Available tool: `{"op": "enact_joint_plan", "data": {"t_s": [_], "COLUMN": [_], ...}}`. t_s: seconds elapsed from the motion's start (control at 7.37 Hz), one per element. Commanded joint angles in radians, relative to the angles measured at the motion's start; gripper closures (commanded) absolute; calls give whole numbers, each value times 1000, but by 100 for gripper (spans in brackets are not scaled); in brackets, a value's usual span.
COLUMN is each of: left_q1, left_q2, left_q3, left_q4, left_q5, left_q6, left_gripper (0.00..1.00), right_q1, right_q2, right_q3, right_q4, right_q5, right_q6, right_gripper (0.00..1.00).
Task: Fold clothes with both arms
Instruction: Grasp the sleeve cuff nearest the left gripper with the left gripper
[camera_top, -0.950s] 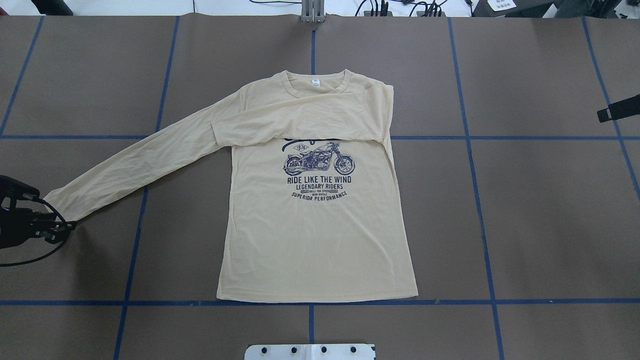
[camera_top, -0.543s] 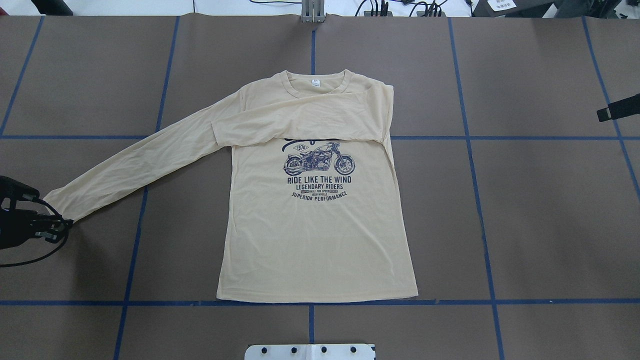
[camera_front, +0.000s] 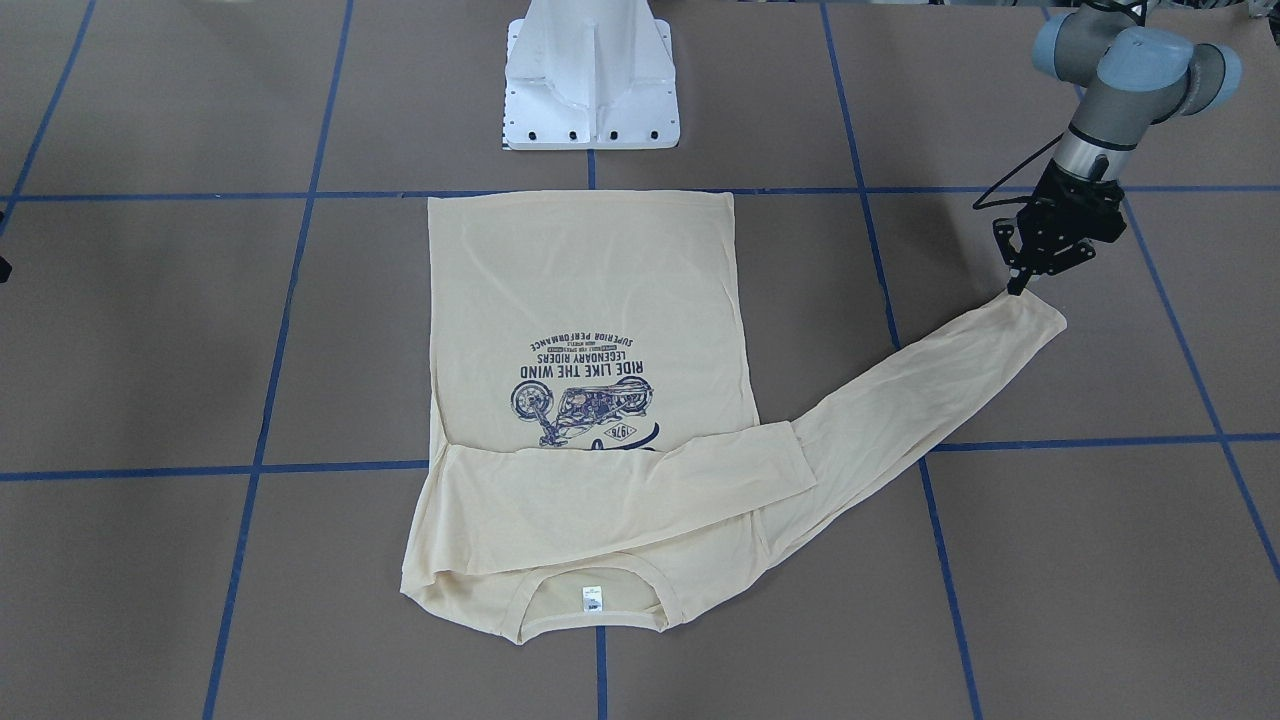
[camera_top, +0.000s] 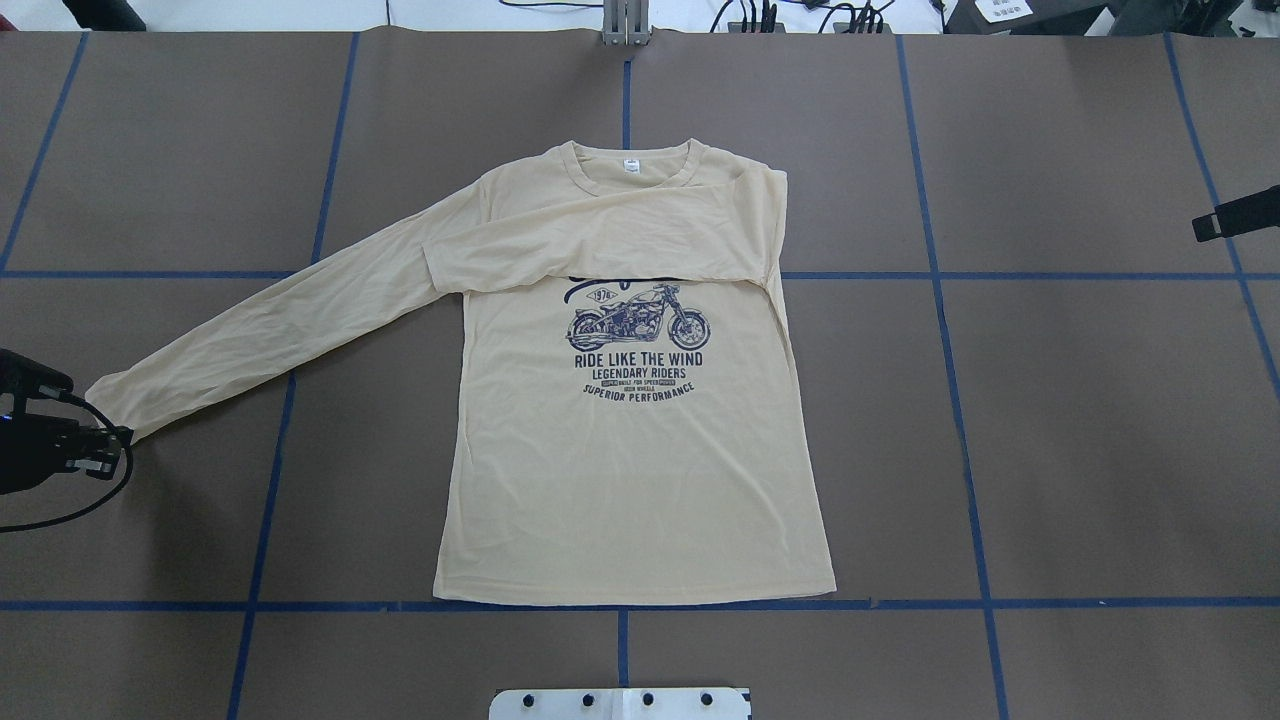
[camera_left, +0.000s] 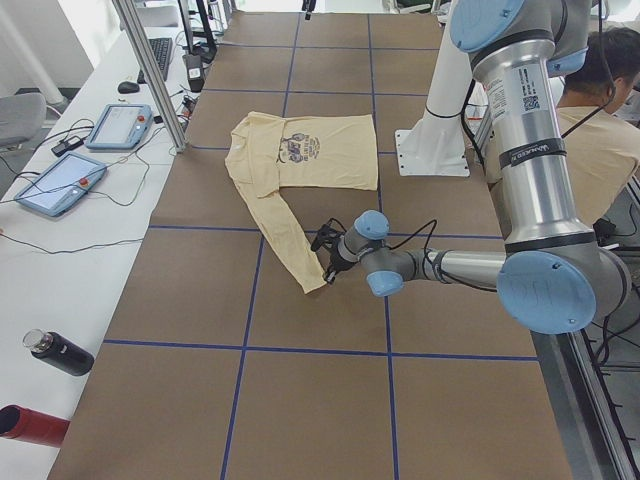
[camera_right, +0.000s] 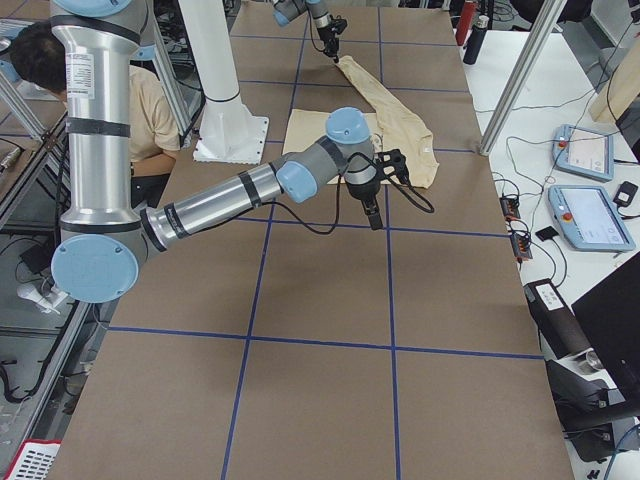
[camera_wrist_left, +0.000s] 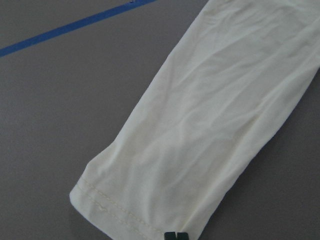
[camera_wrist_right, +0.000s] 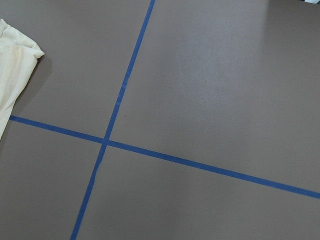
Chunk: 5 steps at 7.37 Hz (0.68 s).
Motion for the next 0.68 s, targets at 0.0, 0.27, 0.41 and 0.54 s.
{"op": "enact_joint_plan", "data": {"t_s": [0.0, 0.27, 0.41, 0.54], "left_q1": [-13, -36, -50, -58], "left_q2": [-1, -74, -178, -336], "left_q3": [-71, -130, -177, -205], "left_q4": [15, 160, 328, 536], "left_q5": [-86, -132, -140, -140], "left_q6": [31, 47, 61, 87], "left_gripper": [100, 100, 100, 100], "right_q1": [0, 0, 0, 0], "right_q2": [4, 6, 6, 6], "right_q3": [-2, -6, -7, -9], "right_q4": [-1, -1, -1, -1], "right_q5": [0, 0, -2, -2], "right_q6": [1, 1, 1, 1], "right_gripper": [0, 0, 0, 0]}}
